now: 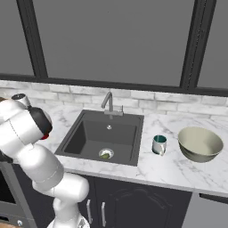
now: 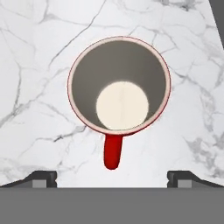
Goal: Clear the mugs and bowl far away from the sink.
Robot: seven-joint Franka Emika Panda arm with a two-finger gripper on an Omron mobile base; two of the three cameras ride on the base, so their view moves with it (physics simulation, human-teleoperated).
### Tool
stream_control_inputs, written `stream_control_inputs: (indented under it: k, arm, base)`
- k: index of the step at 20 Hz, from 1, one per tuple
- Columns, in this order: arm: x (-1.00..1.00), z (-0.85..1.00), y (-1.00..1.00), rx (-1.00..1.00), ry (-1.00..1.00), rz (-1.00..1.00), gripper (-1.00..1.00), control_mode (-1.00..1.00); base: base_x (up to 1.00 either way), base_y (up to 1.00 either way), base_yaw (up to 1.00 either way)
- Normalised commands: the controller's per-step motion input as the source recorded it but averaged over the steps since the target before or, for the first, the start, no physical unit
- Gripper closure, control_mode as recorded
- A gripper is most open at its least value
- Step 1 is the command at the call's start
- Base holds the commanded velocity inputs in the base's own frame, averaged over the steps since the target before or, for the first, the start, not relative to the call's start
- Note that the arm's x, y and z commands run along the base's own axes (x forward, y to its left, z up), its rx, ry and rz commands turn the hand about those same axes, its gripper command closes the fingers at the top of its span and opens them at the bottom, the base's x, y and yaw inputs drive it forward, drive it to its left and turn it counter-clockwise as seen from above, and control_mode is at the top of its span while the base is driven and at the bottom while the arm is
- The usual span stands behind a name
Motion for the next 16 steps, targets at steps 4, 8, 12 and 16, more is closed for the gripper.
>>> stream_control_inputs:
  k: [4,8,12,16]
  arm:
    - [0.16,-0.15,0.08,0.00,0.00,-0.02,-1.00,-1.00]
    - [0.02,-0.21,0.09,0.00,0.03,-0.03,-1.00,-1.00]
    - [0.00,-0.23,0.00,0.00,0.02,-0.02,1.00,-1.00]
    - [0.03,-0.22,-0.02,0.00,0.01,0.00,1.00,-1.00]
  base:
    - [0.00,0.00,0.00]
    - [0.00,0.00,0.00]
    - [0.00,0.00,0.00]
    - [0.00,0.00,0.00]
